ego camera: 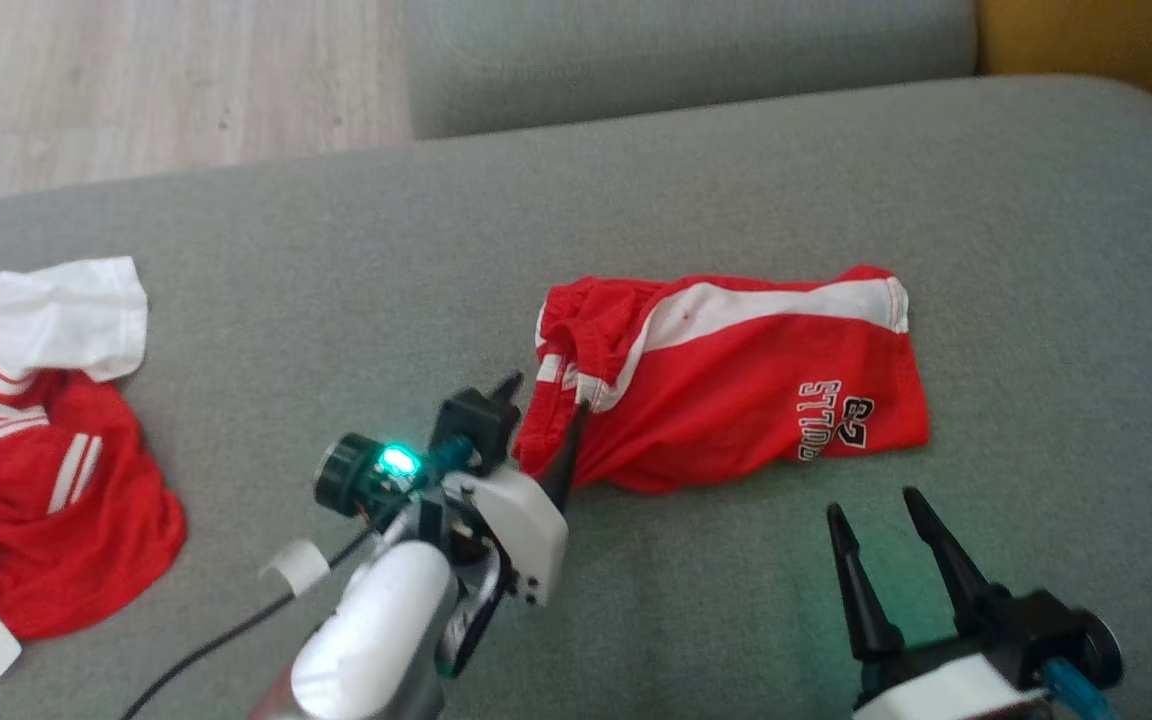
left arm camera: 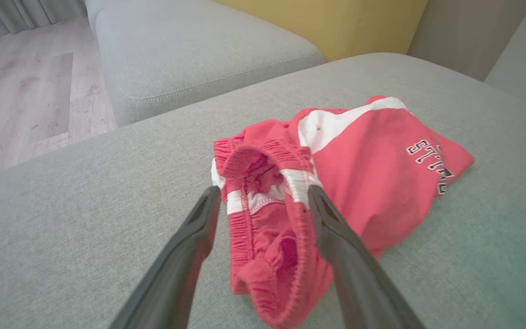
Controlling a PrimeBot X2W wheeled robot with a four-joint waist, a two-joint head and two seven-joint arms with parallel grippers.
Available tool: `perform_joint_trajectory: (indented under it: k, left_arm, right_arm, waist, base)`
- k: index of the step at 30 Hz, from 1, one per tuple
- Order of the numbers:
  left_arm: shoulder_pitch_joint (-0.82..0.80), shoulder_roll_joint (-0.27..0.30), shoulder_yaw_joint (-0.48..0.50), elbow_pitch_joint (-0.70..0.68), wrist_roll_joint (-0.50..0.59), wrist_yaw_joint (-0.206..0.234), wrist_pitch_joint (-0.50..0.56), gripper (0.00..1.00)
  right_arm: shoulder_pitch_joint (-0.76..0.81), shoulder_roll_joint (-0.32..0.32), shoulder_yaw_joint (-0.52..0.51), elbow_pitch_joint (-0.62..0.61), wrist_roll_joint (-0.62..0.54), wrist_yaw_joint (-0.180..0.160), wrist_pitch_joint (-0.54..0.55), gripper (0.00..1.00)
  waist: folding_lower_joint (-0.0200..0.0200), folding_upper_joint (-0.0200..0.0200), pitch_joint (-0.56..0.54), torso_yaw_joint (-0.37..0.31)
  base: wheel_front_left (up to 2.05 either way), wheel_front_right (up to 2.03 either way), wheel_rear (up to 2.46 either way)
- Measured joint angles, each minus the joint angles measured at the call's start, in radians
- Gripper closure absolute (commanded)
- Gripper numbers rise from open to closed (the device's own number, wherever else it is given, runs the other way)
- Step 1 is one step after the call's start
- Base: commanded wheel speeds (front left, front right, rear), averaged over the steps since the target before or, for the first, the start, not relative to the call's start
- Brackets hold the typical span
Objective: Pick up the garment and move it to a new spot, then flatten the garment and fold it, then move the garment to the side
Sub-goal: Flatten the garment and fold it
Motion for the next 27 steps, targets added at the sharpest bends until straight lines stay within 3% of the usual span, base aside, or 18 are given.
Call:
perform_joint_trajectory:
  k: [3, 12, 23, 24, 26, 27]
  left_arm:
    - [-0.030, 0.001, 0.005, 0.038, -0.025, 0.013, 0.005, 0.00]
    - [-0.032, -0.001, -0.014, 0.070, -0.165, -0.020, 0.018, 0.00]
    - [-0.055, -0.001, -0.040, 0.078, -0.199, -0.029, 0.043, 0.00]
    - [-0.059, -0.001, -0.040, 0.082, -0.200, -0.029, 0.042, 0.08]
    - [-0.063, 0.000, -0.040, 0.086, -0.204, -0.029, 0.042, 1.00]
    - [-0.066, 0.000, -0.040, 0.087, -0.209, -0.040, 0.043, 1.00]
  right_arm:
    - [-0.029, 0.000, 0.014, 0.002, 0.000, 0.000, 0.000, 0.00]
    - [-0.032, 0.000, 0.018, 0.009, 0.005, 0.000, 0.000, 0.00]
    - [-0.032, 0.000, 0.027, 0.009, 0.007, 0.000, 0.000, 0.00]
    - [-0.032, 0.000, 0.029, 0.009, 0.008, 0.000, 0.000, 0.00]
    - [-0.033, 0.000, 0.031, 0.009, 0.008, 0.000, 0.000, 0.00]
    - [-0.033, 0.000, 0.033, 0.009, 0.010, 0.000, 0.000, 0.00]
  waist:
    - [0.0000, 0.0000, 0.021, -0.016]
    - [-0.0002, 0.0000, 0.026, -0.051]
    - [-0.0002, 0.0000, 0.035, -0.081]
    - [-0.0002, 0.0000, 0.037, -0.084]
    - [-0.0002, 0.0000, 0.039, -0.086]
    - [-0.0002, 0.0000, 0.040, -0.089]
  base:
    - [0.00, 0.00, 0.00]
    - [0.00, 0.00, 0.00]
    - [0.00, 0.00, 0.00]
    - [0.00, 0.00, 0.00]
    - [0.00, 0.00, 0.00]
    - [0.00, 0.00, 0.00]
